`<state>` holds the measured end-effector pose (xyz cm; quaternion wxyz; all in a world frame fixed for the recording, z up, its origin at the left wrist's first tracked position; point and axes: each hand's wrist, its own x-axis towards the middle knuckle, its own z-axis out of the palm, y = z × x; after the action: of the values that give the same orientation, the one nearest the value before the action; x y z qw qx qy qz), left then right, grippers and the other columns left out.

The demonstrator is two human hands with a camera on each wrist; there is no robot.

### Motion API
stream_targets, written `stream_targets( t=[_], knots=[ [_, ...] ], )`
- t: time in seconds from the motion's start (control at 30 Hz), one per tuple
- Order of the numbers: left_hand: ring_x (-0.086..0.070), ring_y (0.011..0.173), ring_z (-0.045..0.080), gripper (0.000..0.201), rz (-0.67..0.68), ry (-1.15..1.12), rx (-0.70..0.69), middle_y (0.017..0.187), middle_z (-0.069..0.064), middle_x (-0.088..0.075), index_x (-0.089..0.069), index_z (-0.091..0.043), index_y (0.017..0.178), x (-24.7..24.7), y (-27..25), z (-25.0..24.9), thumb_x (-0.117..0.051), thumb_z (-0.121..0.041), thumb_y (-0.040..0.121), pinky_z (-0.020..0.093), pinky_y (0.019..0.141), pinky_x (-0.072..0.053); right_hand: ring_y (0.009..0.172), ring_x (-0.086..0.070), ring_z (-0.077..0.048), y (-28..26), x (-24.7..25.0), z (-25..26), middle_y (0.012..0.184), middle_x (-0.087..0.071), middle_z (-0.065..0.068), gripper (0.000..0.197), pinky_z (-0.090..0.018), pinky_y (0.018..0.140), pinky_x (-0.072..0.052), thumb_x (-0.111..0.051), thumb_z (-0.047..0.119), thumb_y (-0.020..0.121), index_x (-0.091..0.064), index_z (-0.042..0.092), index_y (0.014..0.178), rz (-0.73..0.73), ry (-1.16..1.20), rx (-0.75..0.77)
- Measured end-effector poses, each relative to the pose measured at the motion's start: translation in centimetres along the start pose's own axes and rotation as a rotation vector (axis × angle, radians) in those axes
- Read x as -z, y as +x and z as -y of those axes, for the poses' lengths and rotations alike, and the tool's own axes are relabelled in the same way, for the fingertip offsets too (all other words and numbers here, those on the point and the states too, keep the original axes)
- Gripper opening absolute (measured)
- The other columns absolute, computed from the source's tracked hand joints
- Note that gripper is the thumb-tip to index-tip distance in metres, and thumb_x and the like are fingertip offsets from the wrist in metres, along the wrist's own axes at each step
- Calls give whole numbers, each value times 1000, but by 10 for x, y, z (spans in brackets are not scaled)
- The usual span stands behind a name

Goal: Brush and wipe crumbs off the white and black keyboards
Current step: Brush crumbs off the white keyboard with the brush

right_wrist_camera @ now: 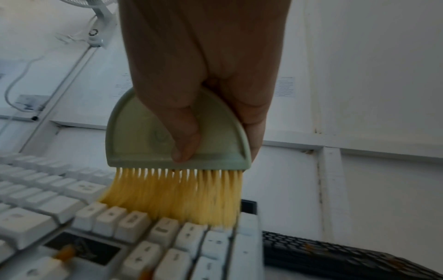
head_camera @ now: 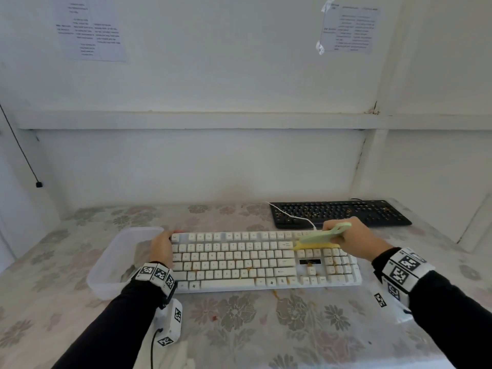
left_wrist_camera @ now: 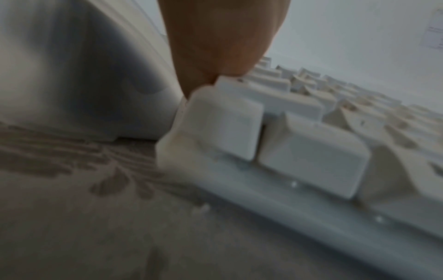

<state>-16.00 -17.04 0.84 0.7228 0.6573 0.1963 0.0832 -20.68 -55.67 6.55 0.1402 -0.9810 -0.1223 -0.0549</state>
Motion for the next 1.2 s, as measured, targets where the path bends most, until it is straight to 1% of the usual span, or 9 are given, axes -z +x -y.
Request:
stream_targets(
  t=[0.1,0.3,0.43,0.6,0.7,0.9,1.0,1.1,1.2],
  knots=[
    [-56,65,28,36,-18,-7,0,44,-2,-61,-66,-15,70,0,0,1,-39,-16,93,34,64,-46,60,-50,-1,-9,10,-13,62,-52,13,47,-12,55,-33,-56,-4,84,-44,35,62,-15,-20,-45],
    [-53,30,9,33,-41,-49,4,37,-4,-56,-64,-15,74,-2,-5,-1,-37,-17,94,23,46,-46,55,-45,-1,-17,32,-13,58,-47,14,52,-14,48,-30,-54,-6,82,-39,38,59,-97,-66,-74],
    [-55,34,14,32,-60,-80,13,40,-3,-59,-66,-16,76,-2,-4,-1,-38,-18,92,25,47,-47,55,-49,0,-9,28,26,61,-52,14,42,-8,51,-40,-59,3,86,-45,37,65,-98,70,49],
    [-57,39,15,32,-60,-62,9,42,-3,-59,-66,-17,75,-2,-7,-2,-38,-17,92,19,38,-45,55,-48,1,14,-4,58,67,-56,10,11,-7,51,-39,-58,7,88,-63,16,88,-29,129,139],
    [-55,52,25,31,-55,-55,15,40,-2,-58,-67,-16,77,-2,-6,-1,-39,-19,91,29,53,-48,58,-47,1,14,-8,56,70,-57,4,8,-7,53,-37,-58,5,87,-63,12,89,-7,121,150],
    [-56,49,23,29,-63,-57,24,39,-3,-58,-66,-18,74,-3,-7,-2,-42,-20,90,27,50,-47,64,-48,4,-4,7,8,68,-50,18,40,-6,53,-35,-58,1,86,-46,35,69,29,70,-23],
    [-56,47,21,29,-56,-56,6,38,-4,-57,-65,-17,75,-3,-7,-1,-41,-19,92,27,52,-45,65,-49,5,-18,17,-12,69,-51,17,41,-6,53,-37,-58,0,86,-46,35,67,32,33,-123],
    [-52,31,9,28,-70,-66,2,36,-4,-55,-65,-14,77,-3,-8,-2,-42,-18,92,18,38,-44,70,-52,-8,-25,24,-31,69,-49,14,44,-9,53,-32,-58,-3,84,-44,35,67,25,11,-220],
    [-50,28,8,26,-73,-73,6,35,-4,-55,-67,-10,90,-2,-6,0,-42,-18,92,14,31,-39,87,-58,-21,-27,30,-37,85,-59,1,28,-14,62,-38,-56,-1,84,-57,26,85,3,-31,-316]
  ],
)
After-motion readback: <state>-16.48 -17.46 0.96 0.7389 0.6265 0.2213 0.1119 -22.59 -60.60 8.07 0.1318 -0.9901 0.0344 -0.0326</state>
